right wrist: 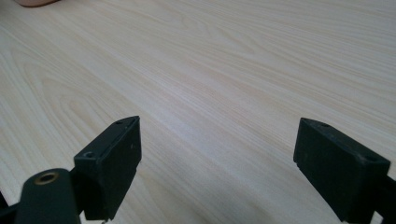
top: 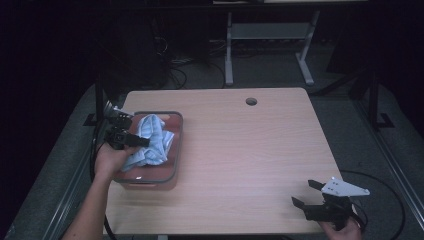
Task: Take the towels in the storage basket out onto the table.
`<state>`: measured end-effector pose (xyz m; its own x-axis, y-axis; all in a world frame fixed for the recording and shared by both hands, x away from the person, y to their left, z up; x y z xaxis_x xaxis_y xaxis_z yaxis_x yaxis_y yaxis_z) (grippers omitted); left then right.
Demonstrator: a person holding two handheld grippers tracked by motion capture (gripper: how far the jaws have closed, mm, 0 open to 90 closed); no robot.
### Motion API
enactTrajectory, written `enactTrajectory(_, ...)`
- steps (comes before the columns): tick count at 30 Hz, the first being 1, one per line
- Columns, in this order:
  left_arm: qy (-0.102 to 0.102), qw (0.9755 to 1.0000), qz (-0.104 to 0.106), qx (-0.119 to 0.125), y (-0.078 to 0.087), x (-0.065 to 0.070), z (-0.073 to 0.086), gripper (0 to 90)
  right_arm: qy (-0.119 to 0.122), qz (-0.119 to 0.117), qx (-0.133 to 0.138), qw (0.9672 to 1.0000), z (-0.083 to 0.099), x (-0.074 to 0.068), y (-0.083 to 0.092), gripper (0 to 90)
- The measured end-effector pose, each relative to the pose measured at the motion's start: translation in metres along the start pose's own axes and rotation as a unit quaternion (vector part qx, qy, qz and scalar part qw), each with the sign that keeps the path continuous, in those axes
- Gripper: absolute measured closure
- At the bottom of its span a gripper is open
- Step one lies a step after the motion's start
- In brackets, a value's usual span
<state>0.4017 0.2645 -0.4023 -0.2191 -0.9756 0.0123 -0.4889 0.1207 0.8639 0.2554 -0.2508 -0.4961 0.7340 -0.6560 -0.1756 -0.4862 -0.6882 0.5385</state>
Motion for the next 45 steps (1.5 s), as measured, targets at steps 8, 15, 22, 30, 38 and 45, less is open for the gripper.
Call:
enactTrajectory(8,0.012,0.9997,0.017,0.012,0.016,-0.001,-0.008,64.0,-0.001,-0.001,0.002,1.0000,-0.001,0.001,0.000,14.5)
enactTrajectory(15,0.009,0.9992,0.031,0.022,0.027,0.011,-0.020,63.8,0.000,-0.001,0.002,1.0000,-0.001,0.001,0.000,14.5)
enactTrajectory(22,0.010,0.9978,0.055,0.035,0.036,0.024,-0.030,63.8,-0.001,-0.001,0.003,1.0000,-0.002,0.001,0.001,14.5)
enactTrajectory(30,0.010,0.9959,0.079,0.042,0.039,0.039,-0.040,63.7,0.000,0.001,0.005,1.0000,-0.002,0.002,0.001,14.5)
enactTrajectory(38,-0.004,0.9961,0.079,0.041,0.037,0.054,-0.047,63.7,0.001,0.003,0.007,1.0000,-0.003,0.002,0.002,14.5)
enactTrajectory(45,-0.018,0.9965,0.074,0.033,0.032,0.068,-0.053,63.6,-0.001,0.002,0.010,0.9999,-0.004,0.003,0.003,14.5)
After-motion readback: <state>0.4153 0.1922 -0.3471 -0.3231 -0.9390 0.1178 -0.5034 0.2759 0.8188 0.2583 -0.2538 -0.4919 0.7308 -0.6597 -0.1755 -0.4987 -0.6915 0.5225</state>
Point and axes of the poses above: each handheld gripper's, and its own axes: y roughly backward along the jaws, z roughly out of its underside, x roughly to its right, the point moved 7 cm from there along -y, roughly forward along the jaws, and after that the axes turned 12 degrees about -z, right-handed, at the moved point
